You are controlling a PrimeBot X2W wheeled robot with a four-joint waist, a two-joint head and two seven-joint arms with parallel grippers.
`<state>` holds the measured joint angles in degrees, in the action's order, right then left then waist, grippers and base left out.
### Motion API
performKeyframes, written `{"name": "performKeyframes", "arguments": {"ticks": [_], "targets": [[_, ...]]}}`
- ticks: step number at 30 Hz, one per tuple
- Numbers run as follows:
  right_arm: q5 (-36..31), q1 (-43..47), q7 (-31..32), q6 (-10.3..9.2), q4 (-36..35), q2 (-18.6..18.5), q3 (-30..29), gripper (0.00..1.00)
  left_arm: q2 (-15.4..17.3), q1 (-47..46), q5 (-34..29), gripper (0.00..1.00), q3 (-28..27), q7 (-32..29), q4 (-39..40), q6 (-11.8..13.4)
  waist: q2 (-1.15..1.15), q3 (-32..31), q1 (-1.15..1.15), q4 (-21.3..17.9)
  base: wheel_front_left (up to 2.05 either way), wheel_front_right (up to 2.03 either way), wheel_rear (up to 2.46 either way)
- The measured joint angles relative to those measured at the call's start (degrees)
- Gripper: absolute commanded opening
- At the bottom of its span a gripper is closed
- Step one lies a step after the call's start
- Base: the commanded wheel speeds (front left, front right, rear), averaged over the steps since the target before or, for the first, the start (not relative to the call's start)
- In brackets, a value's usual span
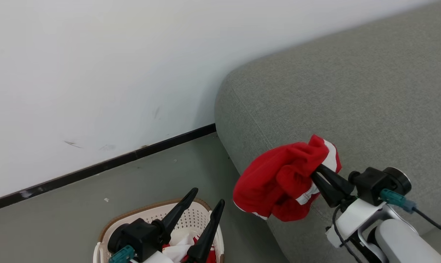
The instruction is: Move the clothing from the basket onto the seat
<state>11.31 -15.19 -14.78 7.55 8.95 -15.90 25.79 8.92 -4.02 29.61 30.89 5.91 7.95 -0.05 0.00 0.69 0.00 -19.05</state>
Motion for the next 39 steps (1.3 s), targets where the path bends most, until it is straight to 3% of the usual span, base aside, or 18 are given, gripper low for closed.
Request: {"name": "performKeyframes", "arguments": {"ticks": [10,18,30,39], "targets": [[5.69,-0.04,0.00,-0.01,-0.32,0.11,-8.21,0.00,0.07,0.04,-0.54,1.00,-0.20,0.24,0.40,0.60,0.00,1.28,0.00,-2.00,0.00,0.00,0.00],[11.51,-1.52,0.00,-0.01,4.66,-0.38,-13.91,0.00,0.10,0.06,-1.08,1.00,0.41,0.18,0.67,0.90,0.00,3.02,0.00,-1.82,0.00,0.00,0.00],[22.54,-13.45,4.44,-0.04,15.53,-0.66,-23.24,0.00,0.18,0.07,-1.99,1.00,0.86,-0.89,1.98,1.96,0.00,6.80,0.00,0.74,0.00,0.00,0.00],[25.33,-21.54,7.46,-0.05,22.35,-1.03,-29.93,0.00,0.19,0.08,-2.09,1.00,1.31,-1.81,2.87,2.71,0.00,9.81,0.00,3.04,0.00,0.00,0.00]]}}
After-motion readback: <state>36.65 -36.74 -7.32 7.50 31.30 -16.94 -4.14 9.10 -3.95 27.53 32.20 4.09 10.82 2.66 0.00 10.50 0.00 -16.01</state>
